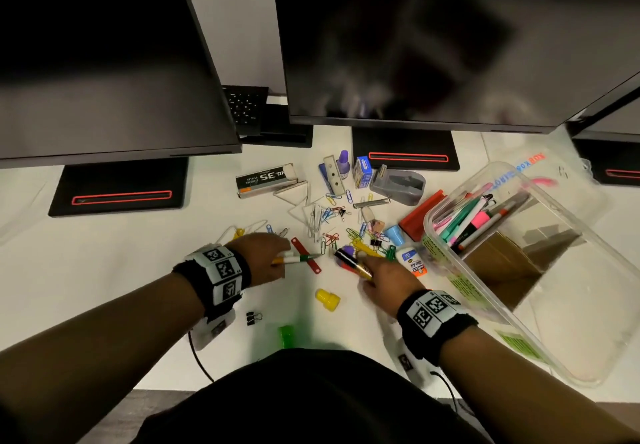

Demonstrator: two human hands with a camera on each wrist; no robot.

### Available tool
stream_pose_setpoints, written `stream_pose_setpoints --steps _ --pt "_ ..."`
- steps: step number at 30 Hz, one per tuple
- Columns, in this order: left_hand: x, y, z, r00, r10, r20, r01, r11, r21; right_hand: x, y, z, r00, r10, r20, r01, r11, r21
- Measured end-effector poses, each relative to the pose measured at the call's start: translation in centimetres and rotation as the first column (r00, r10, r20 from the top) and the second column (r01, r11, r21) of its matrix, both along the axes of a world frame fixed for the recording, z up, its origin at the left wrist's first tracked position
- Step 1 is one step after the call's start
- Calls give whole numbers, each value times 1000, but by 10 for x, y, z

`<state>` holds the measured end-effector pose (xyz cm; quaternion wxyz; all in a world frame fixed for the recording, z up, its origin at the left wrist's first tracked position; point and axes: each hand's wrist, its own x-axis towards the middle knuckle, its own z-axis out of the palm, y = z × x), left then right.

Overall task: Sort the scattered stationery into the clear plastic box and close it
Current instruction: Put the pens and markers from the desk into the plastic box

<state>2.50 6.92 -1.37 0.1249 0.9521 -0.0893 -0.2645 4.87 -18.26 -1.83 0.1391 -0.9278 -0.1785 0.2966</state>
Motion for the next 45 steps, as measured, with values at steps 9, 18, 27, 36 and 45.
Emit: stream_pose_setpoints --steps 9,18,27,36,45 --pt "11 54 19 927 374 22 -374 919 128 13 -5 28 956 -284 66 278 956 89" --pt "-8 90 13 712 692 -120 -697 717 0 22 18 17 972 -233 15 233 972 -26" --pt "-24 67 -7 870 486 -88 -478 873 97 9 -2 3 936 -279 214 303 949 -88" --pt "-7 26 -16 935 341 -94 -341 940 17 1 23 -8 976 -196 90 206 971 -122" --pt "-13 6 7 951 -56 -304 55 998 -12 10 -8 29 899 -424 106 417 905 86"
